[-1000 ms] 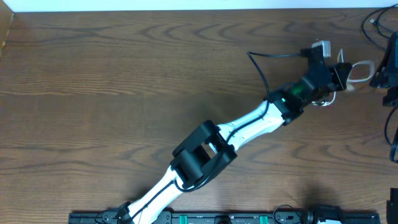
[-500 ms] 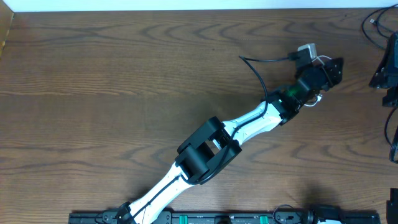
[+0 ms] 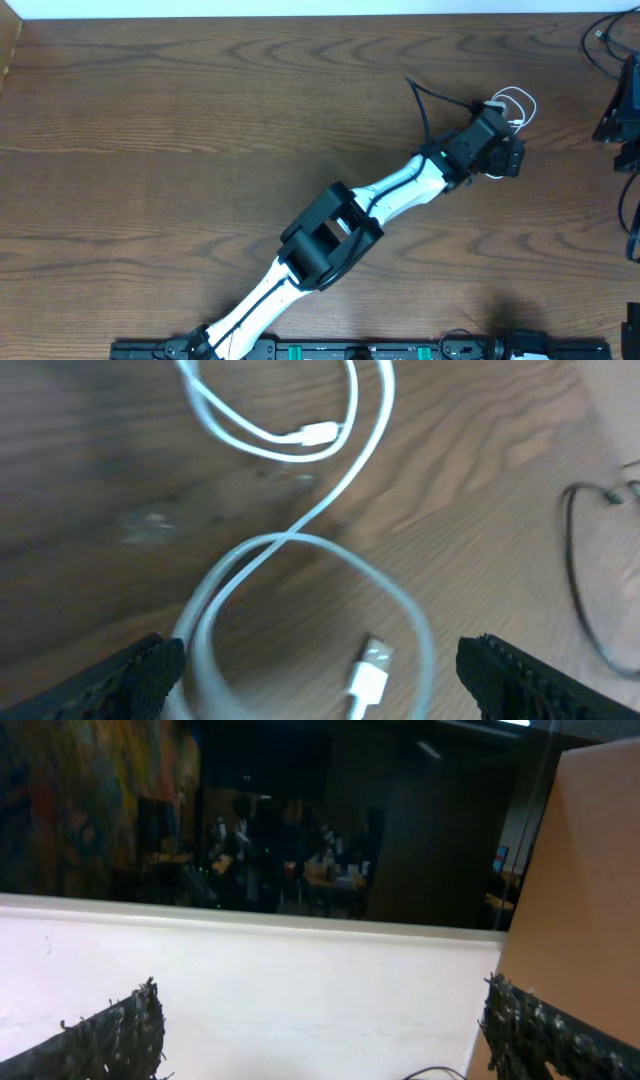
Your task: Untangle cables
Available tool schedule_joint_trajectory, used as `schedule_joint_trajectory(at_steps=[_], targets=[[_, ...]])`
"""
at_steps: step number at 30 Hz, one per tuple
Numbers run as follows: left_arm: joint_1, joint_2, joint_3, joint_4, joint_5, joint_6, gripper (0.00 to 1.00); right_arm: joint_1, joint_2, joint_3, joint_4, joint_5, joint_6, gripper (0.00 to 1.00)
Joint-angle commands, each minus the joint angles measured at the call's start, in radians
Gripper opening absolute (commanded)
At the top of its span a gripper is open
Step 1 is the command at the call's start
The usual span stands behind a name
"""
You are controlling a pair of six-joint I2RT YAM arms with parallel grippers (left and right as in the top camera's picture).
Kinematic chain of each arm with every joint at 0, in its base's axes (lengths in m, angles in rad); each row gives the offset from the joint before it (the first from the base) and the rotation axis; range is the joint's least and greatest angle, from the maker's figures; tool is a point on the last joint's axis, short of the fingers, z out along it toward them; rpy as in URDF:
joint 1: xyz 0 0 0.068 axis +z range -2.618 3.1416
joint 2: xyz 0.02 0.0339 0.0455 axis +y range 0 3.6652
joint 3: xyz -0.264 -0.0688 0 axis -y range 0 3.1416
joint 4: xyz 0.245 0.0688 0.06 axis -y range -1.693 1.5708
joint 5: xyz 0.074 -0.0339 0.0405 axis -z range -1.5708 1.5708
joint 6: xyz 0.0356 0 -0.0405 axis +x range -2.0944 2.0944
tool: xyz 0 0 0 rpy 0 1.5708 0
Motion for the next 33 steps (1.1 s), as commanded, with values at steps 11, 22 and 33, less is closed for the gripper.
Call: schedule_joint_trajectory(at_steps=[11, 22, 33], targets=[[0.204, -0.449, 0.013, -0.614, -0.303, 0.286, 0.94, 0.008, -0.007, -0.004, -0.001, 0.011, -0.014, 0.99], [0.563, -0.839, 0.013, -1.046, -0.528, 0.285, 0.95, 0.008, -0.008, -0.004, -0.004, 0.011, -0.014, 0.99], [0.875, -1.064, 0.012, -1.220, -0.520, 0.266, 0.95, 0.008, -0.008, -0.004, -0.005, -0.004, -0.014, 0.99]])
